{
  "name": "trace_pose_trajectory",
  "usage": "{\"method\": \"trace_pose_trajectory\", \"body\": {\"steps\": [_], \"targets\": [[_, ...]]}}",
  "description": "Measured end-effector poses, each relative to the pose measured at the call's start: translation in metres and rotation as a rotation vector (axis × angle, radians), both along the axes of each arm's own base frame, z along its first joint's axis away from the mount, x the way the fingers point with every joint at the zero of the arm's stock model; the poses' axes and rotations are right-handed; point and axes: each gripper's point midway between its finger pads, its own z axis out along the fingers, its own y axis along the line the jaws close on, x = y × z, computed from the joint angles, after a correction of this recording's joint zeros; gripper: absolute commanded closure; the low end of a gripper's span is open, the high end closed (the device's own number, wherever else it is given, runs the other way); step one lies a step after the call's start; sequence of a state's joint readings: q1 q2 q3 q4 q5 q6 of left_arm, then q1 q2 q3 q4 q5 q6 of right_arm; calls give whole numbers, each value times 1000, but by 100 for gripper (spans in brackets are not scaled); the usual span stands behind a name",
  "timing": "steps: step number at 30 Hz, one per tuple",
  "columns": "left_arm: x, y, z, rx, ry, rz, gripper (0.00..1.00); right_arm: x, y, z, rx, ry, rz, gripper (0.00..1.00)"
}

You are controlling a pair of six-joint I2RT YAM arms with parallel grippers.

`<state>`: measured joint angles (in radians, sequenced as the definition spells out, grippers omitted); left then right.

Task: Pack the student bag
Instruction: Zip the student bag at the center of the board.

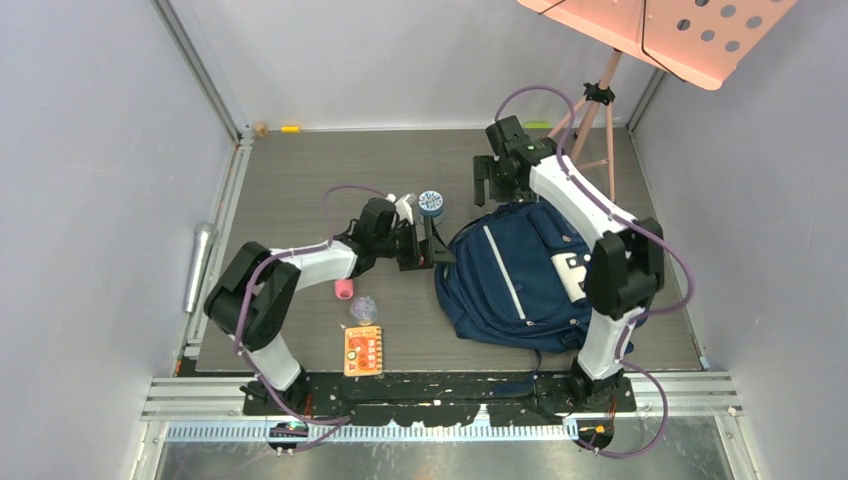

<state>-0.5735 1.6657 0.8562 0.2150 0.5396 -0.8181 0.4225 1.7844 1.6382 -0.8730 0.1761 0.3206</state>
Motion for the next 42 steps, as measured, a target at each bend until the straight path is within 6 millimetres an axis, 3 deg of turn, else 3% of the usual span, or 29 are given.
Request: {"method": "trace_pose_trajectory", "body": {"steps": [5,9,14,20,22,25,26,28,29,42], "targets": [[-1,-1,-18,17,40,-6,18,24,-10,-41,-18,110,-2,13],[-4,-9,-31,8,63,-24,42,38,-16,-57,-14,146,-15,14],[-17,-25,-41,10,67,-69,79,30,-14,-70,19,216,-17,20],[-46,-46,-44,0,66,-128,98,6,5,-92,106,324,20,27],[-52,-48,-47,2,71,-126,100,-4,9,-101,123,361,29,37],[-58,-47,-48,2,68,-119,100,-13,16,-109,146,384,41,68],[-60,-48,-46,0,65,-117,100,-17,18,-113,154,394,43,73],[-66,-47,-44,2,62,-117,100,-25,21,-118,170,408,41,93],[-70,-46,-44,5,61,-118,100,-29,22,-119,178,412,37,96],[-95,-21,-43,72,75,-98,100,-51,65,-84,255,299,79,100]]}}
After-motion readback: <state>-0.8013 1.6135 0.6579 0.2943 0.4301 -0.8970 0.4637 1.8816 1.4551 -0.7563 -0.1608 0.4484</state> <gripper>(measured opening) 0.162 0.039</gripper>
